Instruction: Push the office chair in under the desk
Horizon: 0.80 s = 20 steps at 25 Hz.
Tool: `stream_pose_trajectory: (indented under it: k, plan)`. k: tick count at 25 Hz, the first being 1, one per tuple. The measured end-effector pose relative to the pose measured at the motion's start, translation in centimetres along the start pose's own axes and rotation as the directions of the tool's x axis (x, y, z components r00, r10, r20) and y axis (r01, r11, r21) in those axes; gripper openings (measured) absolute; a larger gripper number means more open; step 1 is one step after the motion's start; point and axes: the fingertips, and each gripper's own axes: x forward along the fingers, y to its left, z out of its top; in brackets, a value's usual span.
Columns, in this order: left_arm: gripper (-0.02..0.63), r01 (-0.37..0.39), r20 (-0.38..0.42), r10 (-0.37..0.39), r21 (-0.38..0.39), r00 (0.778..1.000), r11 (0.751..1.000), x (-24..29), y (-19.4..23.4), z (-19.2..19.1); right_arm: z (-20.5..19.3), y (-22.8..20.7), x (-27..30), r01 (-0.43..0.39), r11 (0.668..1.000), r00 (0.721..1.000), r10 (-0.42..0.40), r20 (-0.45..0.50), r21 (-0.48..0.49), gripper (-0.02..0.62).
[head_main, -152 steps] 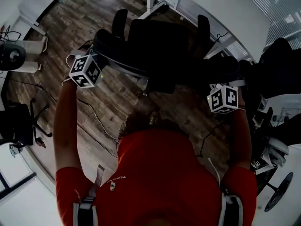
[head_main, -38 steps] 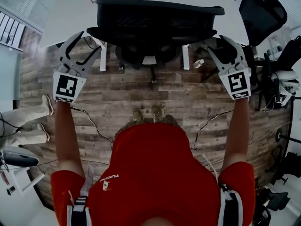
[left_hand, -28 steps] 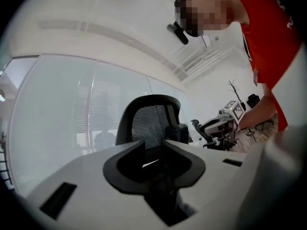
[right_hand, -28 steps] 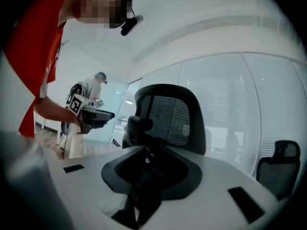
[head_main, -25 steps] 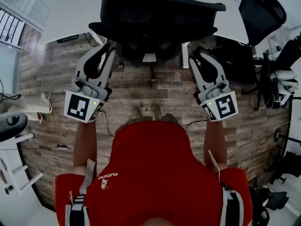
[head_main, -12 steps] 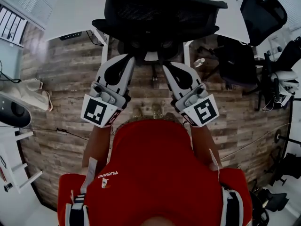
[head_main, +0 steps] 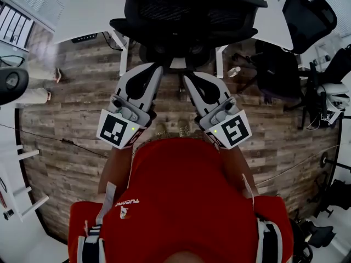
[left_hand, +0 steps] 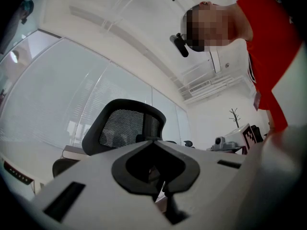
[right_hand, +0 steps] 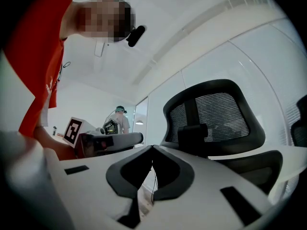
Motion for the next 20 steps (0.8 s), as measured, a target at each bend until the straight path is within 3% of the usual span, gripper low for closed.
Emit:
stream_pose_trajectory:
  k: [20]
  plan:
    - [0.008, 0.014, -0.022, -0.014, 0.023, 1.000, 1.000, -0.49, -0.49, -0.34, -0.14, 0.26, -0.06, -0.010, 1.000, 1.000, 0.010, 0.000, 0.005, 0.023]
